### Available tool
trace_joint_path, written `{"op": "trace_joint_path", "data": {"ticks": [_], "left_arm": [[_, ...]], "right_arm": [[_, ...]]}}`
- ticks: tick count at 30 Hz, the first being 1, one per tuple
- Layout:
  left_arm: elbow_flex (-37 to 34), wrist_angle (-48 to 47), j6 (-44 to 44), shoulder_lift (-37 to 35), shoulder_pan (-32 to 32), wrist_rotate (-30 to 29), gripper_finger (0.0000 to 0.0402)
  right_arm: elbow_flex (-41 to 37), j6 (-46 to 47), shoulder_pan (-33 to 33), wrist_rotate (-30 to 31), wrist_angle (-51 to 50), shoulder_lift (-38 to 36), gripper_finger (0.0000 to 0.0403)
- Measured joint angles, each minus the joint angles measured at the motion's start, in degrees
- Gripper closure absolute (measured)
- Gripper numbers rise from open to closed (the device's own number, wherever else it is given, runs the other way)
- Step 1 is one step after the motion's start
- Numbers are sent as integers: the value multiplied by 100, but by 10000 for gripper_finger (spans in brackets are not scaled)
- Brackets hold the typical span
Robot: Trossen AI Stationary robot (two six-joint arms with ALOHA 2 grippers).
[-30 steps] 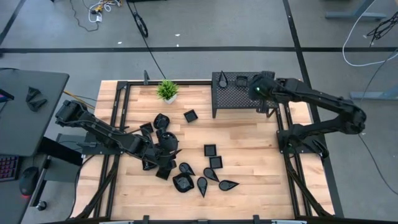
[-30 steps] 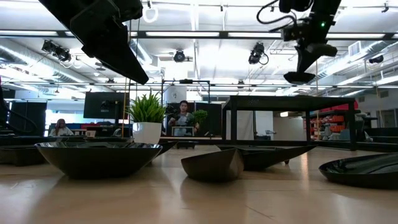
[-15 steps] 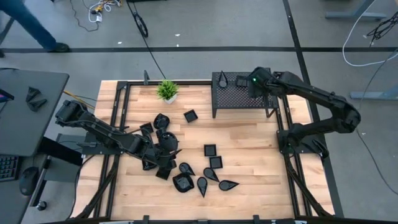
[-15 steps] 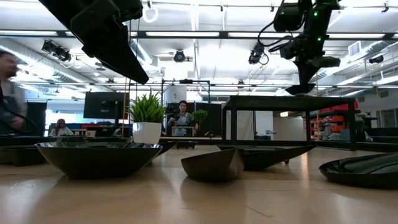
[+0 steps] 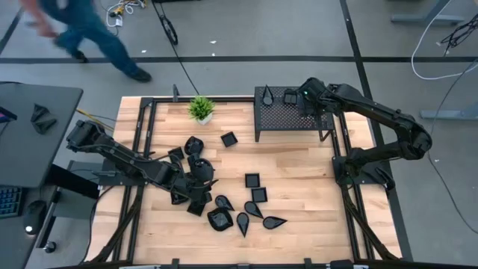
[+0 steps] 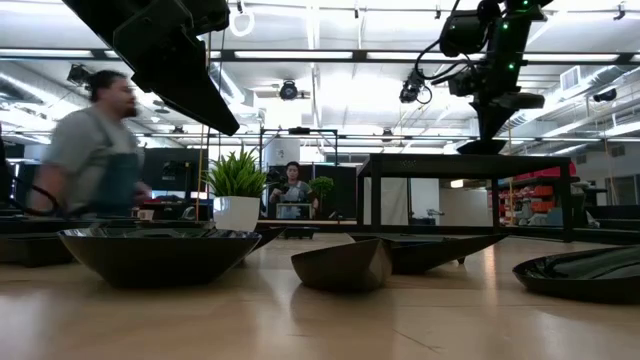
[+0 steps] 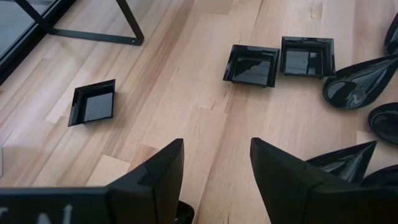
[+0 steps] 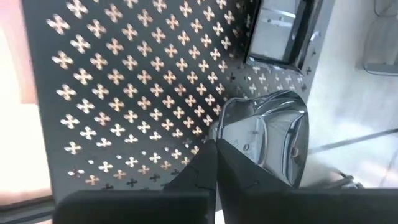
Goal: Pick & Place Mini shaped plates
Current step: Stack the black leaf-shaped plate on top of the black leaf-shaped plate on the shelf
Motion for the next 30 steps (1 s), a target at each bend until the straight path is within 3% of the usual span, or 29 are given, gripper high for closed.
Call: {"op": "trace_joint_path", "data": {"ticks": [9, 23, 30], "left_arm": [[0, 0, 0, 0, 0, 2, 209], [0, -2, -2, 0, 0, 2, 209], [0, -2, -1, 0, 0, 2, 209]], "right_arm": [[0, -15, -159, -11, 182, 0, 391], [0, -31, -323, -4, 153, 0, 353], [1, 63, -323, 207, -109, 0, 363]]}}
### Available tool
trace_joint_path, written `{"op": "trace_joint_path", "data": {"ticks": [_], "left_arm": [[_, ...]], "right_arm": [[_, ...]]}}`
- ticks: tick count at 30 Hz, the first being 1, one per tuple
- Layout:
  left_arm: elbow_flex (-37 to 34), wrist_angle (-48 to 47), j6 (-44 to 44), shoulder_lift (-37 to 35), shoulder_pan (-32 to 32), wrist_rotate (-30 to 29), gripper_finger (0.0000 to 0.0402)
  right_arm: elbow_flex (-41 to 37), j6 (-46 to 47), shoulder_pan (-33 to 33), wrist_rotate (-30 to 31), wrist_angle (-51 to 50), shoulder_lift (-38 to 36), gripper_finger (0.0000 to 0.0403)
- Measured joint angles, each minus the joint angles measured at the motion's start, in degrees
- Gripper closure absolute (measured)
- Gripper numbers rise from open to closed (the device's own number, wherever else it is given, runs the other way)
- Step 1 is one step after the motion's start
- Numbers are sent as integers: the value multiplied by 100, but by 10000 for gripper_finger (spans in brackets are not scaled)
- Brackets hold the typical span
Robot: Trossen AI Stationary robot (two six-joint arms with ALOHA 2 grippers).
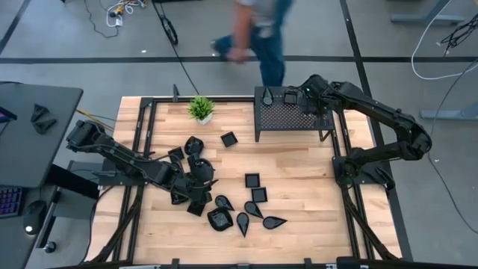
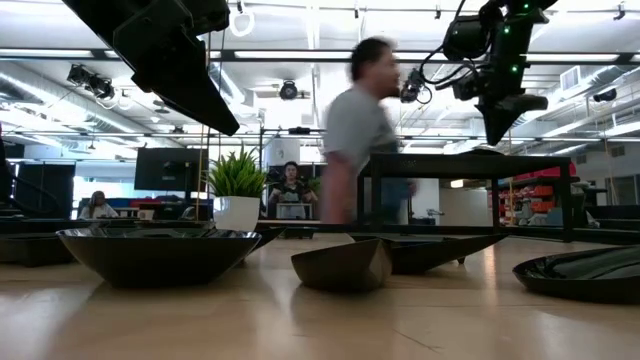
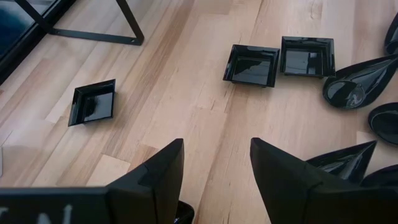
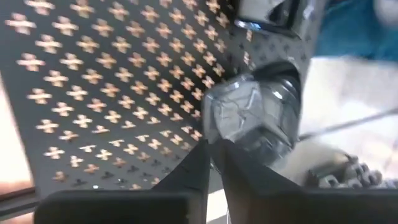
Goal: Pick & Place Mini shaped plates
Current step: Stack the black leaf-shaped plate on top of the black leaf-shaped plate on the shelf
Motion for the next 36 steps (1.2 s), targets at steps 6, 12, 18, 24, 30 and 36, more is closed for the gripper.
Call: {"op": "trace_joint_path", "data": {"ticks": [6, 12, 18, 24, 30, 36], "left_arm": [[0, 0, -1, 0, 0, -2, 209], [0, 2, -1, 0, 0, -1, 209], [0, 2, -3, 0, 0, -2, 209], [0, 4, -3, 0, 0, -2, 209], [0, 4, -3, 0, 0, -1, 209], [0, 4, -5, 0, 0, -2, 209]], "right_arm": [[0, 483, 7, 326, 36, 0, 375], [-1, 1136, 6, -860, 302, 0, 395], [-2, 1347, -202, -1212, 723, 0, 397], [0, 1480, -468, -1369, 712, 0, 400], [-2, 1476, -511, -1784, 666, 0, 400], [-2, 1478, -514, -1805, 578, 18, 400]]}}
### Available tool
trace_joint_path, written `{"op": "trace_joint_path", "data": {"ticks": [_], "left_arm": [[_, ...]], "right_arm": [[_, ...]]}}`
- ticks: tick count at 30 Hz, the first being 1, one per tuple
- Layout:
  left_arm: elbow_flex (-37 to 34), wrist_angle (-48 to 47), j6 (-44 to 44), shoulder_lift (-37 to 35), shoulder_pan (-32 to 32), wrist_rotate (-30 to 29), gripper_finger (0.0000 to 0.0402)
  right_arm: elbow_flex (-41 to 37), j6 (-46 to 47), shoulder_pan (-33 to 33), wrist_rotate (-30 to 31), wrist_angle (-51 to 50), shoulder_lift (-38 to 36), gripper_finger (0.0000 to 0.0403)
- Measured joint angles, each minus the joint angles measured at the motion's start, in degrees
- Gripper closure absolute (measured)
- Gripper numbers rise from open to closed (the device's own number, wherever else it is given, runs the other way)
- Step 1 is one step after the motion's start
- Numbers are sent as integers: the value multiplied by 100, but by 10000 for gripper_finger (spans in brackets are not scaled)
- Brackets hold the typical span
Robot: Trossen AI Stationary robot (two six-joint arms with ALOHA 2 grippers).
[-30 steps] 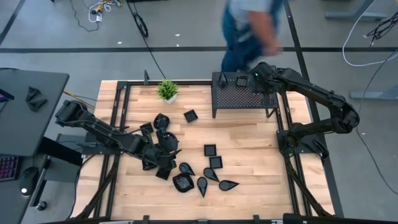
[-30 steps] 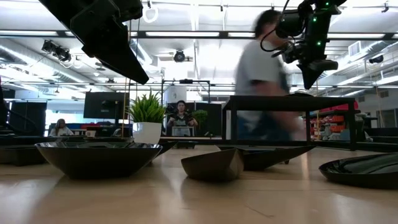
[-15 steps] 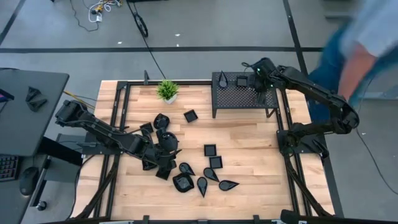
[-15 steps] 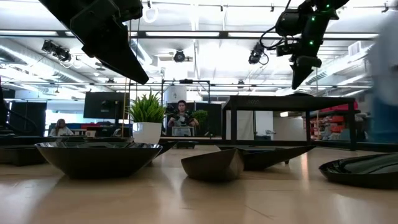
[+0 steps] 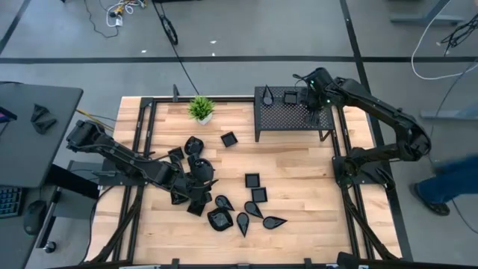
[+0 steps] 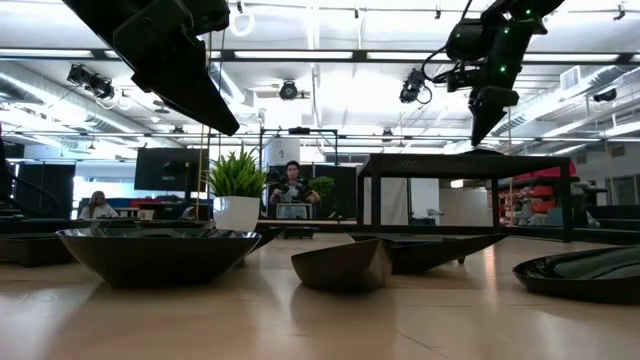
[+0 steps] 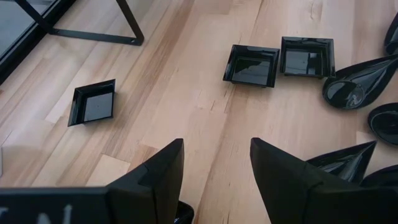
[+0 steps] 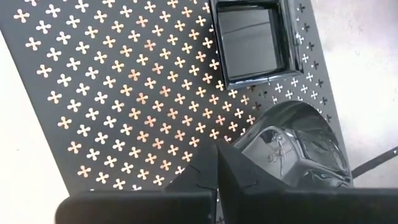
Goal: Pick & Place Mini shaped plates
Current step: Stack the black leaf-shaped plate on top of the black leaf-shaped plate on the shelf, then stack the black square plate on top of the black square plate on the shelf
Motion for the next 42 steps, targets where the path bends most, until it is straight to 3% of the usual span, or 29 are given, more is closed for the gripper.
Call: {"op": "trace_joint_path", "data": {"ticks": [15, 21, 25, 33, 38, 42], "left_arm": [[0, 0, 7, 0, -2, 0, 209], [0, 1, 9, 0, 5, 2, 209], [0, 0, 9, 0, 11, 0, 209], [0, 50, 7, 0, 9, 2, 209], [0, 86, 7, 0, -11, 2, 209], [0, 114, 4, 0, -45, 2, 209]], "right_arm": [[0, -38, 76, 52, 85, 2, 397], [0, 784, 679, 52, 218, -266, 398], [0, 1710, 1539, 63, 487, -313, 401], [0, 2769, 4181, 377, 1646, -38, 401], [0, 3332, 5639, 624, 2496, 589, 397], [0, 3752, 6477, 703, 2969, 1367, 371]]}}
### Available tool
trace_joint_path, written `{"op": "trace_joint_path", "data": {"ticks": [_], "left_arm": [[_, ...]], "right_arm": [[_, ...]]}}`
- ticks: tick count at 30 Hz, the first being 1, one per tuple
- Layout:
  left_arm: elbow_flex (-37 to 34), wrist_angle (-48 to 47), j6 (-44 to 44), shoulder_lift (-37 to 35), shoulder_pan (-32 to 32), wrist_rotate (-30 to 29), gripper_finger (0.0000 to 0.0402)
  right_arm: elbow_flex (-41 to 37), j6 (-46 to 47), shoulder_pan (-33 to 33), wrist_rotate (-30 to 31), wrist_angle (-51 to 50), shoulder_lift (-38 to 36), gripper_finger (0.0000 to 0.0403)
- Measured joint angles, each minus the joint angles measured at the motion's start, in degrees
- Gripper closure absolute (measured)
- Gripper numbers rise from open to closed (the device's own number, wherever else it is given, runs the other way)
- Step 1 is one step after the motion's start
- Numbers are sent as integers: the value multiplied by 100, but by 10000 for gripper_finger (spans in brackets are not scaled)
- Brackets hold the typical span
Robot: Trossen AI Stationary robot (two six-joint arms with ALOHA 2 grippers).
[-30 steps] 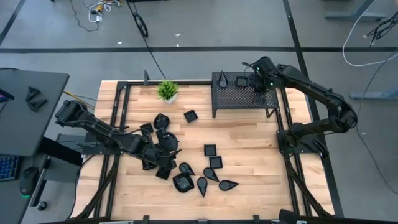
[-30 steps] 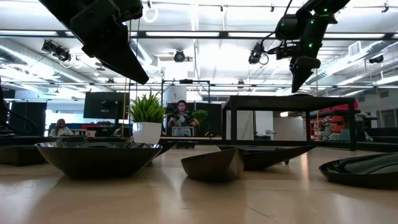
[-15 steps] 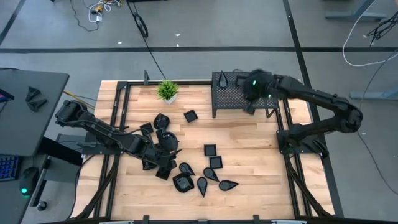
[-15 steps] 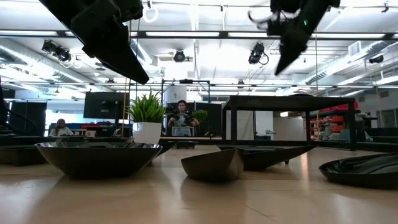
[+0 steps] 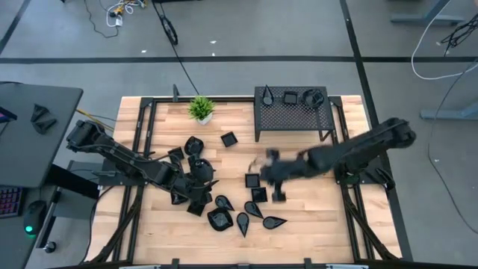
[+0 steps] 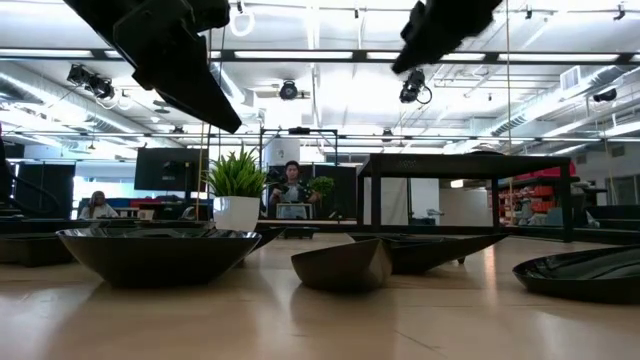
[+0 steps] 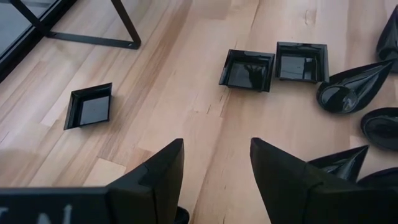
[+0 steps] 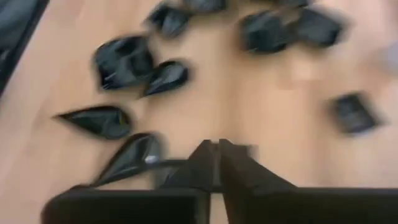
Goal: Pick & Place Mini shaped plates
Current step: Stack the black square plate on top of the black square plate on the shelf
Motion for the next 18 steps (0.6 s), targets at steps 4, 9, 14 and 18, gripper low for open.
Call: {"op": "trace_joint_path", "data": {"ticks": [4, 9, 14, 18], "left_arm": [[0, 9, 3, 0, -49, 0, 209], [0, 41, 7, 0, -69, 0, 209], [0, 41, 43, 0, -69, 0, 209], [0, 52, 161, 0, -64, 2, 209]], "right_arm": [[0, 311, 601, -108, 195, 750, 327], [-2, 306, 964, -51, 235, 1494, 284], [-2, 222, 1070, 720, 229, 1982, 277], [-2, 150, 1046, 867, 240, 2192, 289]]}}
